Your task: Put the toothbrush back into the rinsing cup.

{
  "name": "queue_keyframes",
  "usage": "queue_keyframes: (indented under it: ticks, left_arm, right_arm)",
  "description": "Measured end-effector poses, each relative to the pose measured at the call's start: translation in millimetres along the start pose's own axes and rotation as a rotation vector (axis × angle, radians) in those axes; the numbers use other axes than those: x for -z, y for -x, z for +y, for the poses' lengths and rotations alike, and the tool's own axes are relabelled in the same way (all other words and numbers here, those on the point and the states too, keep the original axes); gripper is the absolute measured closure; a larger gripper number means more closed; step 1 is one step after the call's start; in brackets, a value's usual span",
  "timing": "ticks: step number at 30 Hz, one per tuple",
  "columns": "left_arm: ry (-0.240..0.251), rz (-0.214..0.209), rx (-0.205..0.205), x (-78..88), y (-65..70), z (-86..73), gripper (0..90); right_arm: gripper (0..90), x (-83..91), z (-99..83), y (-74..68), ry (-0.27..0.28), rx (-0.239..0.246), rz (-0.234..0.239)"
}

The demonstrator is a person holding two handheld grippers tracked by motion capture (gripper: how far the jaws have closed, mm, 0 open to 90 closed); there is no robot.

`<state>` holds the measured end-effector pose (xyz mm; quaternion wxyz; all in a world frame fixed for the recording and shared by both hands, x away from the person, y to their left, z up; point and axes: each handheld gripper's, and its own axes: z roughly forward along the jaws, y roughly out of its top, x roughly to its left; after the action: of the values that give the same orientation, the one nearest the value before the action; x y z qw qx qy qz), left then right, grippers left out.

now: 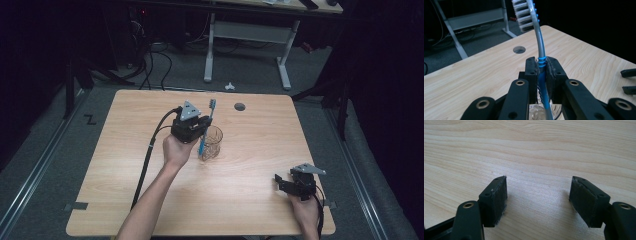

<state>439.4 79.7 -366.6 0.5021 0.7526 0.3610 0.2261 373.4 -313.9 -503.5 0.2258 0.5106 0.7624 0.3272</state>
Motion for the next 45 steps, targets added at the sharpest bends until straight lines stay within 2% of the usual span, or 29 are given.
queue_keyframes:
  ticks: [6, 21, 45]
  left_arm:
    - [0.016, 0.011, -0.011, -2.6, 1.0, 2.2, 80.6]
    - [0.042, 0.028, 0.001, -7.6, -4.7, 1.6, 80.6]
    - [0.033, 0.025, -0.006, -10.2, -5.4, -4.0, 80.5]
  right_arm:
    - [30.9, 0.0, 0.0, 0.1, 0.000, -0.001, 0.001]
    - [30.9, 0.0, 0.0, 0.4, 0.001, 0.000, 0.002]
    - [30.8, 0.0, 0.0, 0.4, 0.001, 0.000, 0.003]
